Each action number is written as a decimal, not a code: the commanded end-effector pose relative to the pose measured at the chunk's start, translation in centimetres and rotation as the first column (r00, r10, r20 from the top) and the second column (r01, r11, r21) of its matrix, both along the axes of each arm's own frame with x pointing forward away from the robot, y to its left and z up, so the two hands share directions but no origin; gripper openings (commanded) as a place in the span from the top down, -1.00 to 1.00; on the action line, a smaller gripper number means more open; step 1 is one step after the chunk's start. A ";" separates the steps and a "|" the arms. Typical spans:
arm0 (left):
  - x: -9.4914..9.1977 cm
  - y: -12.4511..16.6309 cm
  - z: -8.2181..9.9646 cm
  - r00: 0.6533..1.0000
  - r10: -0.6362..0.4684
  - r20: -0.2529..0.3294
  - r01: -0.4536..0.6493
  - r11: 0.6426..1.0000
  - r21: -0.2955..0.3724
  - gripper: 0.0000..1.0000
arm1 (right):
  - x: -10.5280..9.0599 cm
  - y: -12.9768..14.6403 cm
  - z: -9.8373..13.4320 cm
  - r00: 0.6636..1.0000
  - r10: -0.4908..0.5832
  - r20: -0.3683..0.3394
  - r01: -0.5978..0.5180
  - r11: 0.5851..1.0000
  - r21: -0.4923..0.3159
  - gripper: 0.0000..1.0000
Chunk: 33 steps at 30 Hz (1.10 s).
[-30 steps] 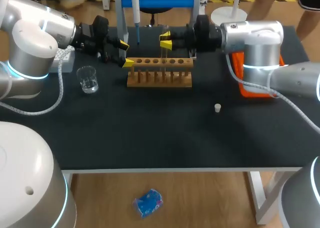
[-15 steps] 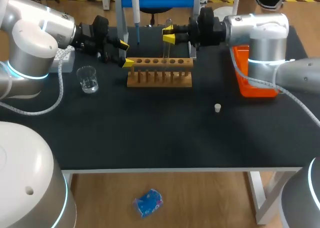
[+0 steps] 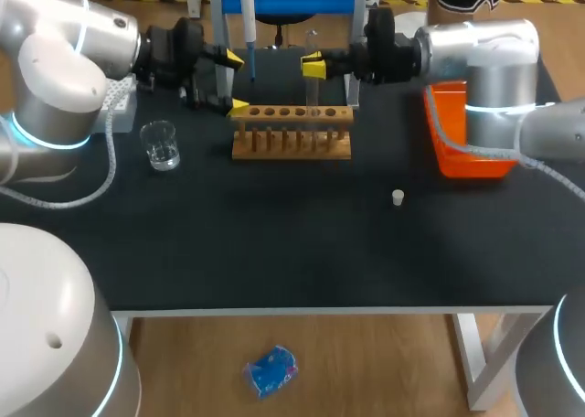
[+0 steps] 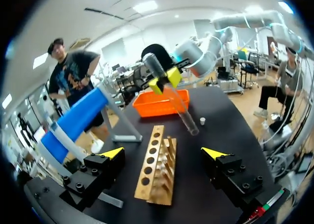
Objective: Invert the test tube, pick up the pipette, mount the tip to pipette, aspirate from beaker and dispense into the tube, eject the tip, return the pipette, and cap with the stopper.
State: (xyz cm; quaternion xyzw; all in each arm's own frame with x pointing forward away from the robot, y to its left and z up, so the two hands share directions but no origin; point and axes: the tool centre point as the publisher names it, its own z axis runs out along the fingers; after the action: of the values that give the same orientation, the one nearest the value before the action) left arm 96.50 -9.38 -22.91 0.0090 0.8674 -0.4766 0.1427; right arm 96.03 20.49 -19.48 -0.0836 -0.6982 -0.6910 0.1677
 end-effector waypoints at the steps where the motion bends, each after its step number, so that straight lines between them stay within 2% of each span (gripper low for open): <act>1: -1.0 0.5 -0.2 0.965 -0.052 0.258 0.087 0.988 -0.126 -1.00 | 0.0 -0.7 0.9 0.992 0.013 -0.127 -0.014 1.000 -0.007 1.00; 10: -1.0 0.5 -0.2 0.965 -0.052 0.258 0.087 0.988 -0.126 -1.00 | 0.0 -0.7 0.9 0.992 0.013 -0.127 -0.014 1.000 -0.007 1.00; 11: -1.1 0.6 0.1 0.947 -0.077 0.313 0.115 0.988 -0.104 -1.00 | 0.0 -0.7 0.9 0.992 0.013 -0.127 -0.014 1.000 -0.007 1.00; 12: -1.2 0.6 0.3 0.904 -0.115 0.411 0.125 0.992 0.003 -1.00 | 0.0 -0.7 0.9 0.992 0.013 -0.127 -0.014 1.000 -0.007 1.00; 13: -1.2 0.6 0.2 0.875 -0.138 0.464 0.134 0.990 0.042 -1.00 | -0.2 -0.7 1.0 0.988 0.015 -0.156 -0.018 1.000 -0.018 1.00; 14: -1.4 0.5 0.4 0.848 -0.145 0.510 0.160 0.987 0.015 -1.00 | -0.3 -0.8 1.2 0.983 -0.008 -0.185 0.001 0.999 -0.038 1.00; 15: -1.6 0.5 0.6 0.802 -0.186 0.567 0.171 0.982 0.081 -1.00 | -0.3 -0.8 1.4 0.967 -0.023 -0.255 0.012 0.999 -0.042 1.00; 16: -1.8 0.4 0.7 0.759 -0.240 0.606 0.185 0.971 0.152 -1.00 | -0.4 -0.8 1.7 0.961 -0.021 -0.276 0.013 0.999 -0.031 1.00; 18: -2.3 0.2 1.1 0.691 -0.277 0.668 0.225 0.960 0.165 -1.00 | -0.7 -0.8 2.2 0.933 -0.055 -0.357 0.038 0.998 -0.053 1.00; 19: -2.5 0.0 1.3 0.647 -0.312 0.696 0.224 0.950 0.218 -1.00 | -0.8 -0.8 2.5 0.918 -0.055 -0.393 0.044 0.998 -0.035 1.00; 20: -2.7 -0.1 1.4 0.610 -0.336 0.717 0.235 0.941 0.242 -1.00 | -0.9 -0.8 2.7 0.895 -0.067 -0.441 0.054 0.998 -0.042 1.00; 22: -3.3 -0.4 2.1 0.534 -0.340 0.774 0.251 0.938 0.240 -1.00 | -1.3 -0.9 2.9 0.849 -0.083 -0.522 0.056 0.996 -0.068 1.00; 23: -3.6 -0.5 2.5 0.503 -0.342 0.794 0.249 0.937 0.245 -1.00 | -1.5 -0.9 3.1 0.818 -0.098 -0.566 0.065 0.995 -0.079 1.00; 24: -3.7 -0.6 2.7 0.485 -0.327 0.811 0.229 0.943 0.244 -1.00 | -1.6 -1.0 3.2 0.773 -0.110 -0.625 0.056 0.993 -0.105 1.00; 25: -3.6 -0.6 3.0 0.493 -0.307 0.814 0.201 0.951 0.237 -1.00 | -1.9 -1.0 3.3 0.746 -0.121 -0.655 0.043 0.990 -0.134 1.00; 26: -3.6 -0.6 3.0 0.493 -0.307 0.814 0.201 0.951 0.237 -1.00 | -2.0 -1.1 3.3 0.734 -0.134 -0.665 0.044 0.988 -0.151 1.00; 33: -3.6 -0.6 3.0 0.493 -0.307 0.814 0.201 0.951 0.237 -1.00 | -1.9 -1.3 3.4 0.740 -0.136 -0.659 0.045 0.987 -0.153 1.00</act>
State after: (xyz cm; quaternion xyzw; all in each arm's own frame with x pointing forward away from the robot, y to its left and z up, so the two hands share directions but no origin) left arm 93.22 -10.09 -19.38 0.3448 0.7366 -0.3967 0.4256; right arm 94.38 19.26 -16.62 -0.3523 -0.6207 -0.5875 0.3813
